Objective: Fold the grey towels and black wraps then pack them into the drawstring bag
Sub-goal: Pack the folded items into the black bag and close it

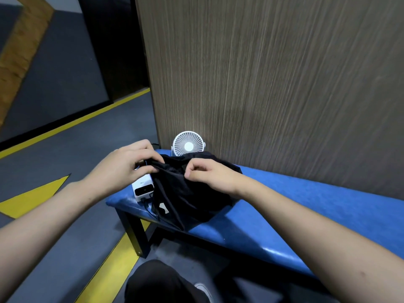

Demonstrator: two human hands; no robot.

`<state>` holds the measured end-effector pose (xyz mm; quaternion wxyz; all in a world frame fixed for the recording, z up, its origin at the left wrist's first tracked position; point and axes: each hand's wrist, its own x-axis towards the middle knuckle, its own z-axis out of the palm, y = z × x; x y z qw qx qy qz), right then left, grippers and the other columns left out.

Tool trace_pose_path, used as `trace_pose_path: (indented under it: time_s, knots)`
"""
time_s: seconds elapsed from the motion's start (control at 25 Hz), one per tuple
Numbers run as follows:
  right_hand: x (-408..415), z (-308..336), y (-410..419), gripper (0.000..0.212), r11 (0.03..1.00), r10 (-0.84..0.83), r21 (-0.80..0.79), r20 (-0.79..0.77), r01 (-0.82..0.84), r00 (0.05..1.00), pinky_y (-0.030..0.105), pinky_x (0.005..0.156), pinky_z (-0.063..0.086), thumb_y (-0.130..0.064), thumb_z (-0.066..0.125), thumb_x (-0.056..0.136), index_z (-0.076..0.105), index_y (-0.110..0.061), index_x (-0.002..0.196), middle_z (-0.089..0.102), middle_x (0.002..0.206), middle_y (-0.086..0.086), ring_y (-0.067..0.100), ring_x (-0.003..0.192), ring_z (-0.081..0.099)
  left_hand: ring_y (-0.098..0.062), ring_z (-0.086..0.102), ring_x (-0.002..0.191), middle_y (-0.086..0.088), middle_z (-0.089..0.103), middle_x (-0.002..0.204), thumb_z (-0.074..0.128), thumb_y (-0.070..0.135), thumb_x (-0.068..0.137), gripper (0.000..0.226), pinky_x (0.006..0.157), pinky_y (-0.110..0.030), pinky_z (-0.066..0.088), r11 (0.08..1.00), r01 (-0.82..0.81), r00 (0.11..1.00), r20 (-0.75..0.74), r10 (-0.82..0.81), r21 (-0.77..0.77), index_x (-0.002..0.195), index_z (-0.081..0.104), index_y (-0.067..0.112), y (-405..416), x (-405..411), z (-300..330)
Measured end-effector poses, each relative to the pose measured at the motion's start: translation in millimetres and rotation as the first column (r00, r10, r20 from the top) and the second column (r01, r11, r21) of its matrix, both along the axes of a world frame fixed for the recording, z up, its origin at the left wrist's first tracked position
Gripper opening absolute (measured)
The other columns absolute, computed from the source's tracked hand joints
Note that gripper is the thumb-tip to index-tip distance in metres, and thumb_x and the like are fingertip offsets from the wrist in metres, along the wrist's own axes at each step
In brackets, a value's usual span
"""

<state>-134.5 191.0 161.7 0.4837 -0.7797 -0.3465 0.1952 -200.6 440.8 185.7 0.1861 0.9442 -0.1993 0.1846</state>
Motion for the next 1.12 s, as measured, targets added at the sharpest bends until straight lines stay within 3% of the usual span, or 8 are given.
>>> trace_pose_path:
  time_s: [0.08,0.16,0.36,0.52,0.68,0.8,0.96,1.12]
  knots:
    - [-2.9,3.5,-8.8,0.016,0.999,-0.004,-0.048,-0.040,0.002,0.999,0.016,0.057,0.035,-0.024,0.065,0.095,0.053,-0.017,0.088,0.047,0.070,-0.010,0.002,0.060,0.040,-0.011,0.055,0.074,0.019,0.054,0.095,0.073,0.025,0.087,0.022,0.063,-0.024,0.044,1.000,-0.002,1.000,0.001,0.002,0.016,0.102,0.068,0.041,0.8,0.4,-1.8]
    - [-0.8,4.2,-17.0,0.025,0.986,-0.036,-0.158,0.057,0.045,0.998,0.014,0.052,0.033,-0.028,0.071,0.091,0.047,-0.019,0.090,0.045,0.070,-0.011,0.001,0.055,0.038,-0.006,0.054,0.074,0.023,0.053,0.096,0.070,0.031,0.088,0.021,0.062,-0.024,0.045,0.995,-0.019,0.999,0.029,0.017,0.095,0.104,0.064,0.043,0.3,0.6,-3.1]
    - [6.5,5.8,-43.1,0.029,0.913,0.035,-0.394,0.339,0.107,0.940,0.025,0.065,0.045,-0.026,0.077,0.079,0.052,-0.025,0.093,0.063,0.082,-0.009,0.009,0.072,0.056,-0.001,0.056,0.070,0.022,0.053,0.100,0.059,0.049,0.091,0.021,0.057,-0.021,0.041,0.940,-0.078,0.997,0.045,0.066,0.332,0.111,0.057,0.044,10.7,6.1,-2.0]
    - [9.8,16.9,-68.1,0.019,0.793,0.173,-0.584,0.486,0.171,0.857,0.030,0.066,0.045,-0.031,0.072,0.081,0.052,-0.029,0.080,0.060,0.074,-0.009,0.014,0.075,0.056,-0.004,0.059,0.069,0.020,0.054,0.094,0.020,0.076,0.088,0.047,0.052,-0.016,0.029,0.819,-0.099,0.995,0.042,0.091,0.565,0.101,0.053,0.046,23.1,14.4,-4.6]
    - [11.2,24.8,-79.6,0.020,0.656,0.290,-0.702,0.572,0.276,0.767,0.031,0.062,0.038,-0.039,0.066,0.081,0.053,-0.024,0.082,0.054,0.067,-0.006,0.016,0.066,0.051,-0.006,0.062,0.090,0.018,0.054,0.101,0.035,0.074,0.088,0.040,0.064,-0.023,0.037,0.696,-0.081,0.987,-0.040,0.156,0.714,0.105,0.053,0.042,10.0,23.9,11.2]
    - [17.5,27.9,-85.8,0.023,0.591,0.415,-0.726,0.648,0.353,0.638,0.033,0.075,0.037,-0.046,0.061,0.082,0.055,-0.024,0.085,0.064,0.078,0.000,0.026,0.079,0.057,-0.006,0.062,0.093,0.019,0.059,0.100,0.046,0.071,0.089,0.035,0.065,-0.024,0.038,0.688,0.007,0.964,-0.189,0.189,0.725,0.103,0.054,0.040,2.7,33.8,25.9]
    - [33.5,31.7,-101.4,0.025,0.608,0.479,-0.661,0.747,0.440,0.460,0.035,0.081,0.031,-0.050,0.055,0.083,0.046,-0.026,0.082,0.068,0.084,0.002,0.023,0.085,0.061,-0.003,0.065,0.054,0.020,0.063,0.063,0.064,0.056,0.087,0.023,0.059,-0.023,0.043,0.848,0.088,0.871,-0.454,0.189,0.523,0.087,0.053,0.036,1.8,39.1,38.8]
    - [50.1,37.2,-123.4,0.028,0.695,0.463,-0.483,0.867,0.532,0.183,0.033,0.066,0.028,-0.044,0.068,0.070,0.047,-0.025,0.069,0.063,0.063,-0.004,0.023,0.069,0.056,-0.001,0.058,0.053,0.010,0.064,0.062,0.068,0.059,0.081,0.033,0.054,-0.023,0.038,0.789,0.001,0.908,-0.330,0.256,0.614,0.087,0.045,0.036,7.6,48.8,43.7]
